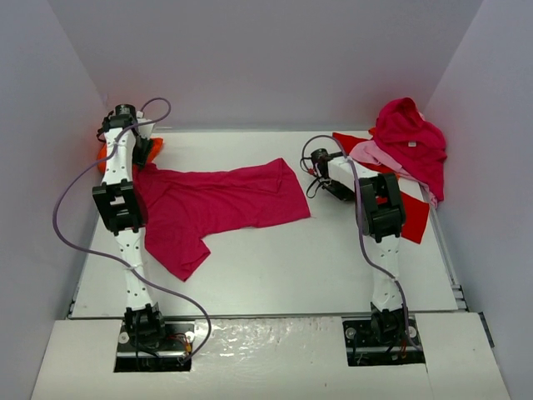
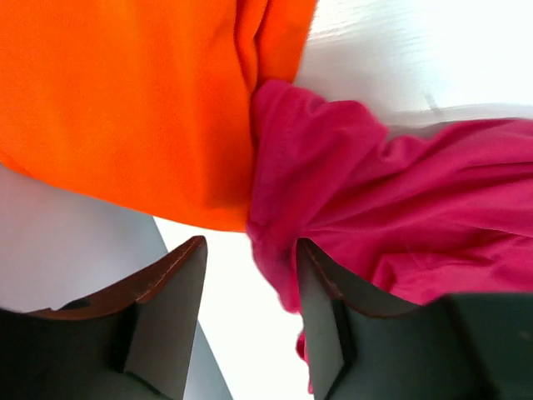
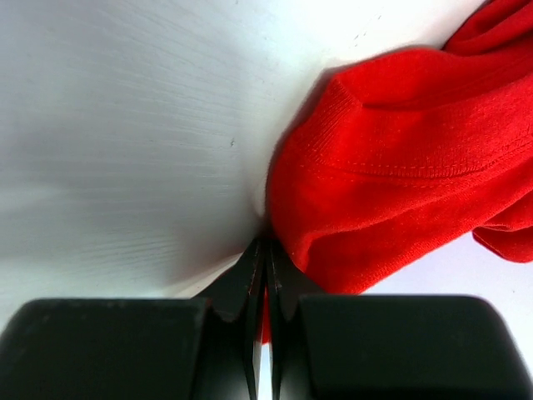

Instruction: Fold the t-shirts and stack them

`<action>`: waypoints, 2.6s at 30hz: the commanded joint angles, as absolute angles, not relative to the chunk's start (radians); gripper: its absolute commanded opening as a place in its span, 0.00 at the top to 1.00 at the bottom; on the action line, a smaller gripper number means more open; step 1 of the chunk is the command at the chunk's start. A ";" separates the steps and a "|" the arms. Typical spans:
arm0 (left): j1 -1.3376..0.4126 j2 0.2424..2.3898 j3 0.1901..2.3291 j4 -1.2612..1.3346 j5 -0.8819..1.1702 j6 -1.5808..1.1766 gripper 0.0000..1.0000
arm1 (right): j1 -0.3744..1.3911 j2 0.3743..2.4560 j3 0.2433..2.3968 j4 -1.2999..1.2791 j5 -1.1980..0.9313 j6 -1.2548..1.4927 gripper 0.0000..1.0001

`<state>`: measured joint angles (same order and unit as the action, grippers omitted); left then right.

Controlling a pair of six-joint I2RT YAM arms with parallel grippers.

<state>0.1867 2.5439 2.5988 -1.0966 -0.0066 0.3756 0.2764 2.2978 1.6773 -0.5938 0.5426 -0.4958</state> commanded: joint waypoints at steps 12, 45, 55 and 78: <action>0.080 2.190 2.556 -1.040 0.197 0.320 0.17 | 0.375 2.075 1.861 -0.627 0.228 -0.431 0.96; 0.037 1.795 1.551 -1.015 0.192 0.508 0.17 | 0.470 2.261 1.569 -0.782 0.155 -0.440 0.83; 0.011 1.853 1.563 -1.035 0.223 0.529 0.17 | 0.363 2.033 1.141 -0.809 0.239 -0.543 0.83; -0.042 1.897 1.510 -0.791 -0.169 0.546 0.17 | 0.341 1.840 1.514 -0.831 0.320 -0.538 0.64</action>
<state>-0.0553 1.9005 1.4966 -0.8749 -0.0302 0.5662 0.3462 1.8652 1.4774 -0.7805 0.3031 -0.5285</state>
